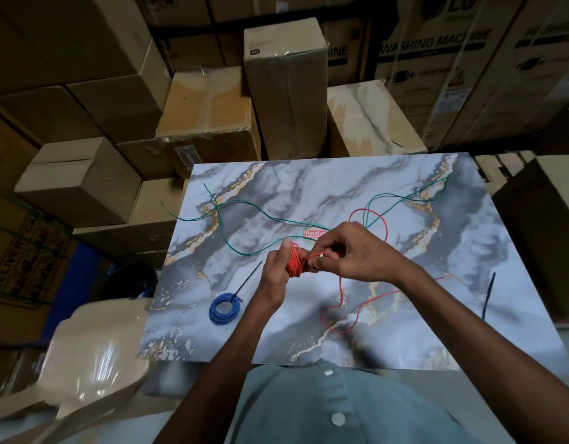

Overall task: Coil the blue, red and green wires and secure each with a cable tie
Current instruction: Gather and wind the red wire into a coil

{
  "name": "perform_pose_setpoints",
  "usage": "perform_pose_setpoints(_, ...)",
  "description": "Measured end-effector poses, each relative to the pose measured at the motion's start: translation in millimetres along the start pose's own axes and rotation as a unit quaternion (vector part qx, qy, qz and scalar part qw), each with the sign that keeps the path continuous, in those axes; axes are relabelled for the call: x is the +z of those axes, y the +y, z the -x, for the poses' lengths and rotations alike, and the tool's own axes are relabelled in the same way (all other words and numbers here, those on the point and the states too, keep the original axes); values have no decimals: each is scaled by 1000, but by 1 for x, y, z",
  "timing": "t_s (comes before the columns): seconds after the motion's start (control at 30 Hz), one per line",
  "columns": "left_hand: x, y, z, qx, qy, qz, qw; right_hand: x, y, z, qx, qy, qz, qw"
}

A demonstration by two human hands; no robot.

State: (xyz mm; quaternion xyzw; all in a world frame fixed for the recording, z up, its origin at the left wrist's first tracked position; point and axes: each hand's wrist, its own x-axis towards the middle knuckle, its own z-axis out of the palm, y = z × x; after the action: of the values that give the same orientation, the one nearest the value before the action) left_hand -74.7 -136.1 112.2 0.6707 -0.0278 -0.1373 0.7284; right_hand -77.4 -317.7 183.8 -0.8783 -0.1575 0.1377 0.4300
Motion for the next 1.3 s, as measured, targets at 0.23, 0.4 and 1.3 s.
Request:
perform_pose_setpoints(0.23,-1,-2,5,-3,-129,-15,991,0,5,-9,-29,0,11,1000)
perform_pose_setpoints(0.4,3,-1,6,-40,-128,-8,991,-1,17,-18,-37,59,-19,997)
perform_pose_setpoints(1.3,-10,-19,18,-109,-107,-40,987,-36,103,-59,117,413,-286,857)
